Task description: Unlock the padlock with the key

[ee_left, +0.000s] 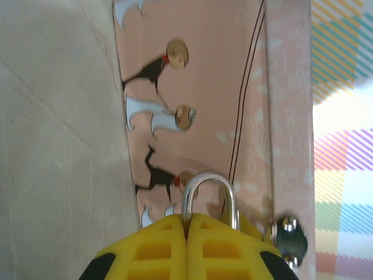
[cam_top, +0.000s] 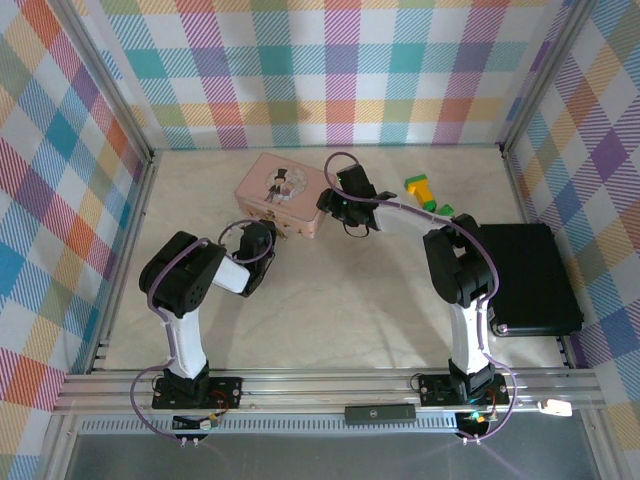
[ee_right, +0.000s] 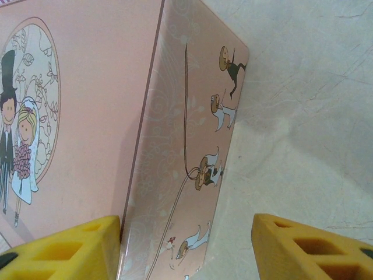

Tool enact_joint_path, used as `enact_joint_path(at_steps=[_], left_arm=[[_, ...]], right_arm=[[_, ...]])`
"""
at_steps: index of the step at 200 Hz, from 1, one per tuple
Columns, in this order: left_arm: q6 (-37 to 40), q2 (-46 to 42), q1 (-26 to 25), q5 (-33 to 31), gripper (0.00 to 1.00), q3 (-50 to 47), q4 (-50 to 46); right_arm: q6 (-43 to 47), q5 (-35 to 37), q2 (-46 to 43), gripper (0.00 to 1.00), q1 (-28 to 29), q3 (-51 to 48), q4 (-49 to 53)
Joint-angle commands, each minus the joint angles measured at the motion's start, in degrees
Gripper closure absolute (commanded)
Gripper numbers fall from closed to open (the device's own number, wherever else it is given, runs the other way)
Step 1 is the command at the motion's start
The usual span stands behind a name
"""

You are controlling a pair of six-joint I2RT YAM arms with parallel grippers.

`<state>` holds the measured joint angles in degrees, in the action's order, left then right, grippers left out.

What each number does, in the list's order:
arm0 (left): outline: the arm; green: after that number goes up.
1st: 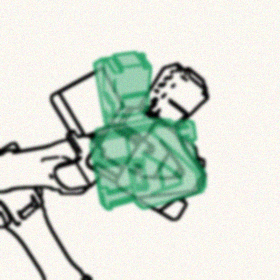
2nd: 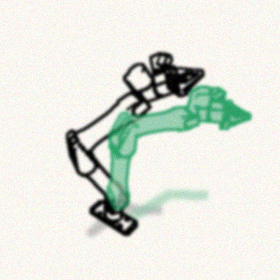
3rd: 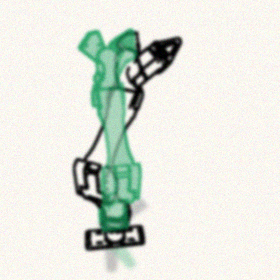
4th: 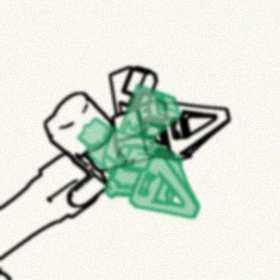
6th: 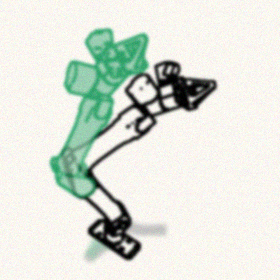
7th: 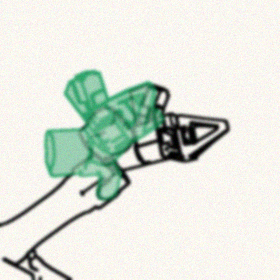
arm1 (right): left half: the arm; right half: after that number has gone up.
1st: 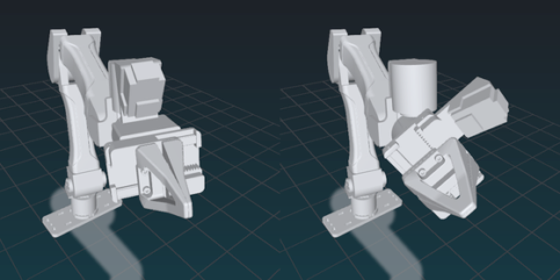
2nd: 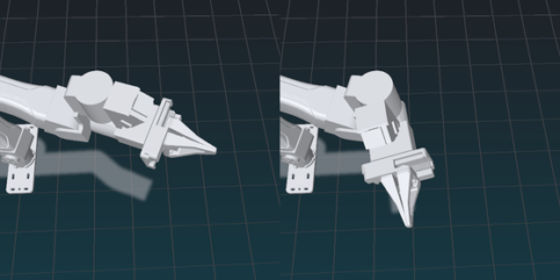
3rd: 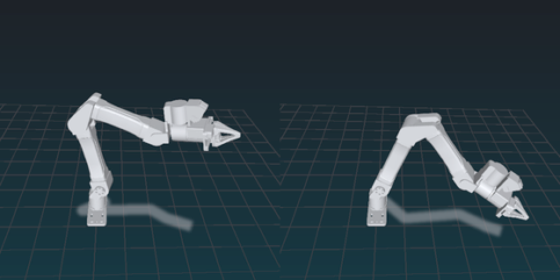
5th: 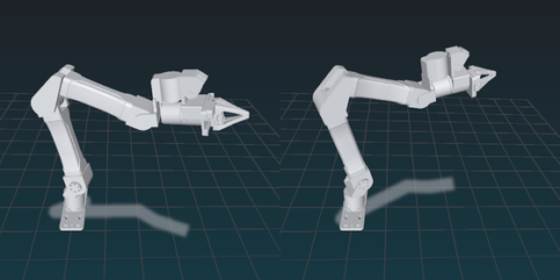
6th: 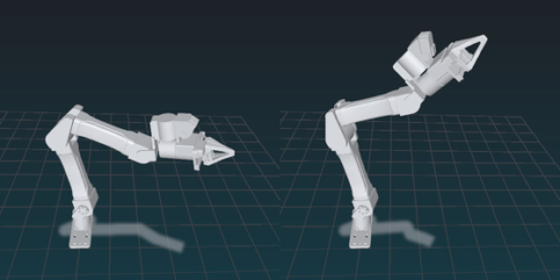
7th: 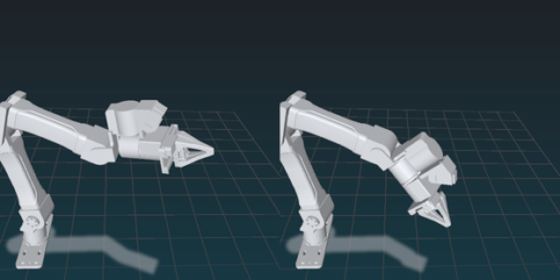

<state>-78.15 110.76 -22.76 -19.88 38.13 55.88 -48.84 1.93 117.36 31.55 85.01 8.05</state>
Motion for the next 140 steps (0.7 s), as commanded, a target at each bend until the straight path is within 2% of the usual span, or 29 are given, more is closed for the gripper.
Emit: enact_joint_path(at_steps=[1,38,92,116,140], left_arm=[[-4.5,-1.5,2.1,-8.5,1.00,0.1,-10.6],[-5.1,-2.7,2.7,-10.9,1.00,2.0,-13.9],[1.5,-5.6,4.9,-7.8,1.00,1.3,-13.6],[7.7,-9.3,5.3,-3.4,1.00,-0.5,-13.2],[15.6,-16.3,5.4,3.0,1.00,-2.2,-18.7]], right_arm=[[-0.4,4.0,2.8,0.42,-1.0,0.5,6.0],[-1.2,3.6,3.8,0.42,-1.1,1.5,6.1],[0.1,2.2,2.7,0.42,-1.3,2.9,5.1],[2.6,0.0,0.7,0.38,-1.4,3.4,3.6],[7.6,-3.1,-3.1,0.34,-1.7,2.9,2.9]])
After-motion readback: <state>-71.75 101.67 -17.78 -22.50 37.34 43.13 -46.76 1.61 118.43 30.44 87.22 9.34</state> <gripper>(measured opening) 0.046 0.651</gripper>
